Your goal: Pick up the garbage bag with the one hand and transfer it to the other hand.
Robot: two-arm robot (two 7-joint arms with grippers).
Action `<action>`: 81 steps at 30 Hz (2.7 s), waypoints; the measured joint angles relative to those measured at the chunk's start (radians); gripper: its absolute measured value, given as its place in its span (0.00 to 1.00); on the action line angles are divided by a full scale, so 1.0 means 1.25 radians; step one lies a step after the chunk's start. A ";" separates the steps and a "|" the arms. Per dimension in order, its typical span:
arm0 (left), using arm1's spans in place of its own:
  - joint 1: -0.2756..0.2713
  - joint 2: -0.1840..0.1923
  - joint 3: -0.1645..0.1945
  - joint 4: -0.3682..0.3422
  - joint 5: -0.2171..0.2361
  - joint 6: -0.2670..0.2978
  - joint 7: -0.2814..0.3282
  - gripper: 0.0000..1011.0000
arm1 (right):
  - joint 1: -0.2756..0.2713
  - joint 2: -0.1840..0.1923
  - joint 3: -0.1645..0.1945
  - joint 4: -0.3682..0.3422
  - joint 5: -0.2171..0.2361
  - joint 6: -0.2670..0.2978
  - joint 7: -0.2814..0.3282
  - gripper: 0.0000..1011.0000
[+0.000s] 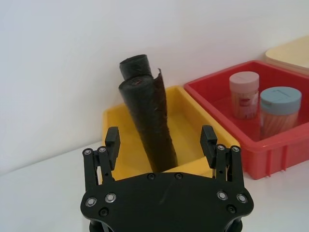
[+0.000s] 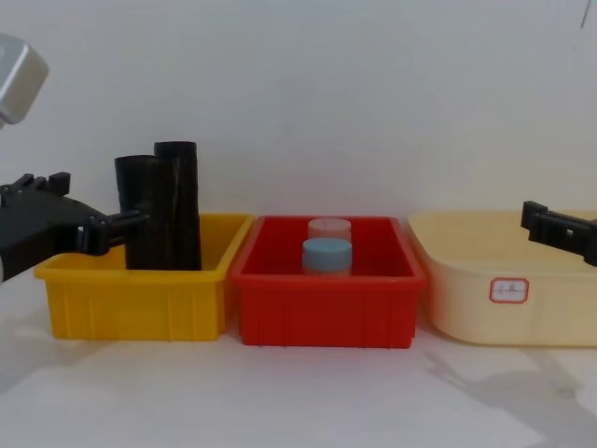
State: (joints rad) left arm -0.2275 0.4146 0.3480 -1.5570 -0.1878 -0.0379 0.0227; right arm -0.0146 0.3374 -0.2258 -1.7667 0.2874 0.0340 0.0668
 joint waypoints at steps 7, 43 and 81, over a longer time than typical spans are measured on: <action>-0.023 -0.002 -0.010 0.037 -0.013 -0.005 -0.025 0.99 | 0.000 0.000 0.000 0.000 0.000 0.000 0.000 0.99; -0.210 -0.060 0.010 0.310 -0.001 -0.063 -0.154 0.99 | 0.000 0.000 0.000 0.000 0.000 0.000 0.000 0.99; -0.358 -0.146 -0.003 0.555 -0.017 -0.145 -0.247 0.63 | 0.000 0.000 0.000 0.000 0.000 0.000 0.000 0.99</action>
State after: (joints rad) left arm -0.6747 0.2323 0.3446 -0.8635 -0.2095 -0.2188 -0.2856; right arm -0.0146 0.3375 -0.2258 -1.7667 0.2874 0.0341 0.0668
